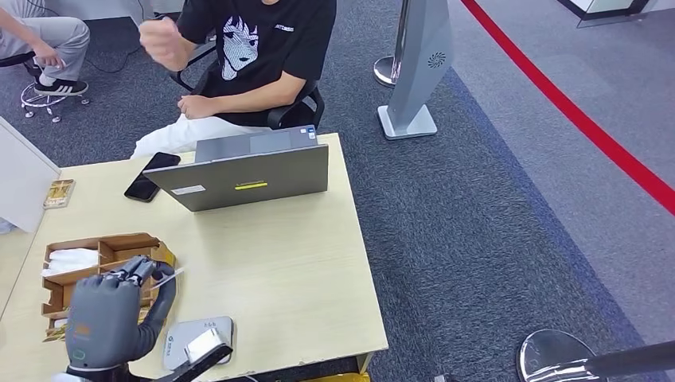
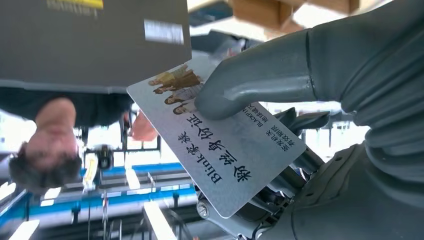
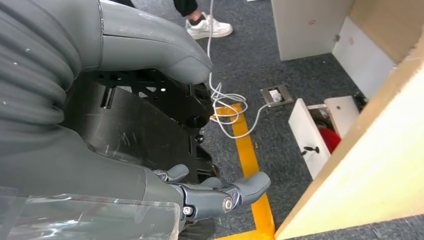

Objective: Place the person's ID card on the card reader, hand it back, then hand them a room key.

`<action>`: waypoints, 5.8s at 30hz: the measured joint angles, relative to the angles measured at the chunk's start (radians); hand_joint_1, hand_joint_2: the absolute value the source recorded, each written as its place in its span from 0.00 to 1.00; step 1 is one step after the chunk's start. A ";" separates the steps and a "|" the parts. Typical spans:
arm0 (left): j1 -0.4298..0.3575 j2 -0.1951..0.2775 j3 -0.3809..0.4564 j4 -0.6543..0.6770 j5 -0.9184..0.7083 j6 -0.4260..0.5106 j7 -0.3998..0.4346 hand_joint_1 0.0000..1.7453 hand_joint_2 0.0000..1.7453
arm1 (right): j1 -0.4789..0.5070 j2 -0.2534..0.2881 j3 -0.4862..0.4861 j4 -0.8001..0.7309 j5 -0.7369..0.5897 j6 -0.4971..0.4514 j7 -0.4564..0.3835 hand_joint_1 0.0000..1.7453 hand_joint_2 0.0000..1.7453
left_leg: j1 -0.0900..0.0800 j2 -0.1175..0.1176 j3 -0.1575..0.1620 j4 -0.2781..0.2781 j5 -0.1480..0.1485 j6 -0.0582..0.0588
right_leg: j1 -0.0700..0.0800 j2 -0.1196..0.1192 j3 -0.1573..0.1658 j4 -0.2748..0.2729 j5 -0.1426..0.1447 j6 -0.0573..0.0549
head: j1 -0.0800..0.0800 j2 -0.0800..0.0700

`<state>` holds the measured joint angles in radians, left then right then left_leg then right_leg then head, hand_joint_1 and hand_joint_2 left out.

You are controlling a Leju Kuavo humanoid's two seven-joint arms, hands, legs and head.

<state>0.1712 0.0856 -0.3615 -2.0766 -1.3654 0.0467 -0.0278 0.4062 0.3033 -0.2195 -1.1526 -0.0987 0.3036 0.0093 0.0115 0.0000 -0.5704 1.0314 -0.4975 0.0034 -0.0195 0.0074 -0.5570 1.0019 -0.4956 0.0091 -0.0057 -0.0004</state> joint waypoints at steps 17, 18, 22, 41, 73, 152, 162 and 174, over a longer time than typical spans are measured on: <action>-0.187 0.028 0.302 0.228 0.033 -0.029 -0.029 1.00 1.00 | -0.025 0.000 -0.005 0.063 0.032 0.064 -0.002 0.00 1.00 | 0.001 0.001 -0.001 0.000 0.001 -0.002 | 0.000 0.002 -0.001 0.001 0.000 -0.001 | -0.001 0.000; -0.187 0.028 0.311 0.232 0.032 -0.029 -0.028 1.00 1.00 | -0.024 0.000 -0.005 0.063 0.032 0.064 0.001 0.00 1.00 | 0.000 0.001 -0.001 0.000 0.001 -0.002 | 0.000 0.002 -0.001 0.001 0.000 -0.001 | -0.001 0.000; -0.186 0.028 0.344 0.237 0.032 -0.018 -0.028 1.00 1.00 | -0.022 0.000 -0.006 0.065 0.027 0.067 -0.001 0.00 1.00 | 0.000 0.001 -0.001 0.000 0.001 -0.002 | 0.000 0.002 -0.001 0.001 0.000 -0.001 | -0.001 0.000; -0.151 0.025 0.396 0.206 0.106 0.018 -0.077 0.00 1.00 | -0.017 0.000 -0.004 0.063 -0.008 0.037 0.000 0.00 1.00 | 0.001 0.001 -0.001 0.000 0.001 -0.002 | 0.000 0.002 -0.001 0.001 0.000 -0.001 | -0.001 0.000; 0.288 0.012 0.404 0.212 0.134 0.066 -0.180 0.00 1.00 | 0.002 0.000 -0.030 0.011 -0.047 0.036 0.001 0.00 1.00 | 0.001 0.001 0.001 0.000 -0.003 -0.003 | 0.000 0.001 0.000 0.001 -0.004 -0.002 | 0.001 0.000; -0.012 0.075 0.277 0.151 0.037 0.133 -0.151 1.00 1.00 | -0.002 0.000 0.002 0.042 -0.021 0.024 0.000 0.00 1.00 | 0.001 0.001 0.000 0.000 -0.003 -0.002 | 0.000 0.001 -0.001 0.001 -0.004 -0.002 | 0.001 0.000; -0.306 0.190 0.283 0.231 0.023 -0.047 -0.052 1.00 1.00 | -0.026 0.000 0.000 0.080 0.024 0.083 -0.010 0.00 1.00 | 0.001 0.001 0.001 0.000 0.000 -0.005 | 0.001 0.002 0.000 0.002 -0.002 -0.004 | 0.000 0.000; -0.367 0.237 0.302 0.366 0.002 -0.042 -0.038 0.50 1.00 | -0.038 0.000 -0.025 0.102 0.052 0.115 -0.008 0.00 1.00 | 0.001 0.003 -0.001 0.000 -0.001 -0.005 | 0.001 0.004 -0.002 0.002 -0.002 -0.004 | 0.000 0.000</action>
<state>-0.1961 0.3223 -0.0590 -1.7110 -1.3639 0.0048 -0.0661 0.3682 0.3033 -0.2446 -1.0504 -0.0465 0.4185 0.0009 0.0126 0.0025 -0.5709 1.0312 -0.4986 -0.0013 -0.0187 0.0114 -0.5592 1.0037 -0.4977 0.0051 -0.0058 -0.0004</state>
